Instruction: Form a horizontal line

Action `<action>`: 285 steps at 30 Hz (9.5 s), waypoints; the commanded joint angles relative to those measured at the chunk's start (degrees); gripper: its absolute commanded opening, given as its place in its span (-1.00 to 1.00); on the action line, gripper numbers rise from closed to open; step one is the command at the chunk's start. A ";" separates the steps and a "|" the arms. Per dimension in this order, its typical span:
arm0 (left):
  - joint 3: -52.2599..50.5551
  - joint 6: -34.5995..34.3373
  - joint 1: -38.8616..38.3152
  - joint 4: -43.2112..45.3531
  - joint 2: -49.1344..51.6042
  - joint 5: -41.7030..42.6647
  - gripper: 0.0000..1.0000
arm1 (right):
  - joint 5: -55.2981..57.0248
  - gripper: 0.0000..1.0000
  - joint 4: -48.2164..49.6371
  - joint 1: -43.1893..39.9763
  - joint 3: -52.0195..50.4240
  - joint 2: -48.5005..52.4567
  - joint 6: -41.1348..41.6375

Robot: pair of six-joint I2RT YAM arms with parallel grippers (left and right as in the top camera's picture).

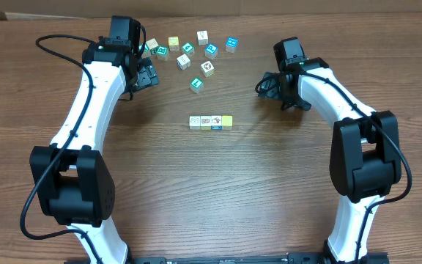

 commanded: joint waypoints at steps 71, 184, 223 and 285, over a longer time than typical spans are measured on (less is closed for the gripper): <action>1.36 0.07 -0.13 -0.09 0.74 -0.76 1.00 | 0.61 1.00 0.17 -0.07 -0.28 -2.16 0.22; 1.36 0.07 -0.52 -0.11 0.79 -0.74 0.99 | 1.92 1.00 18.73 4.07 -26.16 -39.26 -4.15; 1.36 0.07 -0.52 -0.11 0.81 -0.74 1.00 | 0.98 1.00 56.33 1.33 -83.91 -100.85 -15.43; 1.36 0.07 -0.50 -0.09 0.79 -0.74 0.99 | -1.11 1.00 40.68 -1.51 -89.09 -121.07 -14.21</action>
